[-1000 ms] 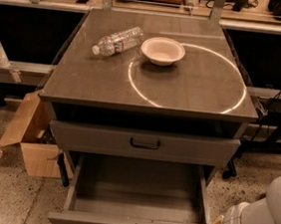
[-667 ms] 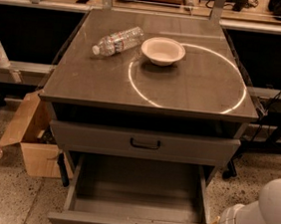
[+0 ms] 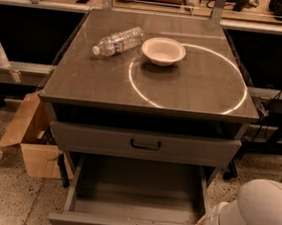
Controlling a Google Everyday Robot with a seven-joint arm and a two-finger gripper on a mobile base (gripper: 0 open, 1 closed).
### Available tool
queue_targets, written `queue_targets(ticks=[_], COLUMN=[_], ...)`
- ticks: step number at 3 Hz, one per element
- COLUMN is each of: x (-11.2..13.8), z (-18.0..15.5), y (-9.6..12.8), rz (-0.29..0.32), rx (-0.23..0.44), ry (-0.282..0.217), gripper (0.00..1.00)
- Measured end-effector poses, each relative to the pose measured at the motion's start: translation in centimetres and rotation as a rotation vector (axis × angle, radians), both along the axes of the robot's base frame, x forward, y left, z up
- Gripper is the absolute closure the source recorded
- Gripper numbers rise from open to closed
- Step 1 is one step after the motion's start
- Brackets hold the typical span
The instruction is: Close middle drawer
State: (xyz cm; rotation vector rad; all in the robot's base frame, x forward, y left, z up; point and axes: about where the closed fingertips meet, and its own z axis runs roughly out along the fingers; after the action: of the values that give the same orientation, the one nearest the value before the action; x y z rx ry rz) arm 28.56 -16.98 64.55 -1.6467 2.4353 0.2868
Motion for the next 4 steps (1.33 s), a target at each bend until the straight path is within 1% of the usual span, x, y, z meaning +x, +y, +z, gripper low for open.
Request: queue_targets(ticks=[1, 2, 3, 4], x=[0.0, -0.3, -0.3, -0.4], z=[-2.4, -3.9, -3.9, -4.0], y=[1.2, 1.8, 1.9, 1.9], rz=[0.004, 0.009, 0.012, 0.025], rx=[0.002, 0.001, 0.005, 0.027], ry=[0.030, 0.050, 0.048, 0.038], gripper=[1.00, 1.00, 1.00, 1.00])
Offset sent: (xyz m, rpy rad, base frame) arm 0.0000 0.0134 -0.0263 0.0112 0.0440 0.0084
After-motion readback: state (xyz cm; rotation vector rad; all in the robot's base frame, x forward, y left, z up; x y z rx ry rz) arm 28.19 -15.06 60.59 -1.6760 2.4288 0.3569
